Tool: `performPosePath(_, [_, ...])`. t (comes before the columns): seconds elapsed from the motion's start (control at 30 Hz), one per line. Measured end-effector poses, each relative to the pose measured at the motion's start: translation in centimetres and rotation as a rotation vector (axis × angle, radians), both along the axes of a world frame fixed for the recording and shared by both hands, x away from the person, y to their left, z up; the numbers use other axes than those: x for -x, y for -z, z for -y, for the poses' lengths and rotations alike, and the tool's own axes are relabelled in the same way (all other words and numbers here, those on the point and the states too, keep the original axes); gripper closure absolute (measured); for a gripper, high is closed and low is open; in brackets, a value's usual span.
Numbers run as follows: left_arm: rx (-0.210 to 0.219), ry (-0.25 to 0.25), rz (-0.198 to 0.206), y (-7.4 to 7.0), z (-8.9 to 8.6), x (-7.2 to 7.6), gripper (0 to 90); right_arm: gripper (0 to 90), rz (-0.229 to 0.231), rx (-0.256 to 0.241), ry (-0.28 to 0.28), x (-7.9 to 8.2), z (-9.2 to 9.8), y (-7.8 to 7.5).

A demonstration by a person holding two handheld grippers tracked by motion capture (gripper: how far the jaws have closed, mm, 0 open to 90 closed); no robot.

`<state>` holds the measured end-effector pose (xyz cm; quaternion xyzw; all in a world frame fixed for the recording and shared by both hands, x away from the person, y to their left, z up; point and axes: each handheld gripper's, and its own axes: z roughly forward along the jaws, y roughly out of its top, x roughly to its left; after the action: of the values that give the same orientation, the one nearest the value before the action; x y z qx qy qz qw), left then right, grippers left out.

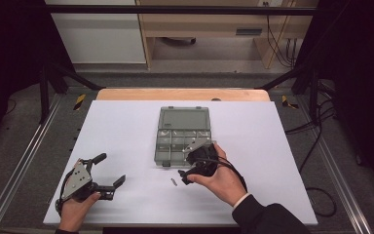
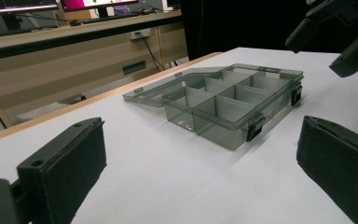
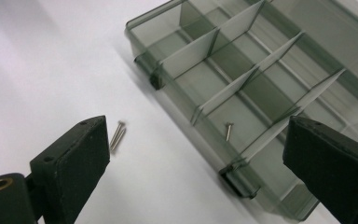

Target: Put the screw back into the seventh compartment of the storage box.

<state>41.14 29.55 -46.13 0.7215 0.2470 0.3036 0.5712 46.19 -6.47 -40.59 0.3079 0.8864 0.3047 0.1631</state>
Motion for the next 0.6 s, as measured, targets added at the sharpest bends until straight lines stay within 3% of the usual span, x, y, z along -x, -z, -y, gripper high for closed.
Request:
performPosePath(0.37, [0.007,0.004,0.004,0.0,0.1,0.0,1.0,7.3,-0.056,0.03,-0.016,1.7,-0.3,1.2])
performPosePath(0.6, [0.007,0.006,0.005,0.0,0.1,0.0,1.0,7.8,-0.084,0.076,-0.052,2.2,-1.3,2.2])
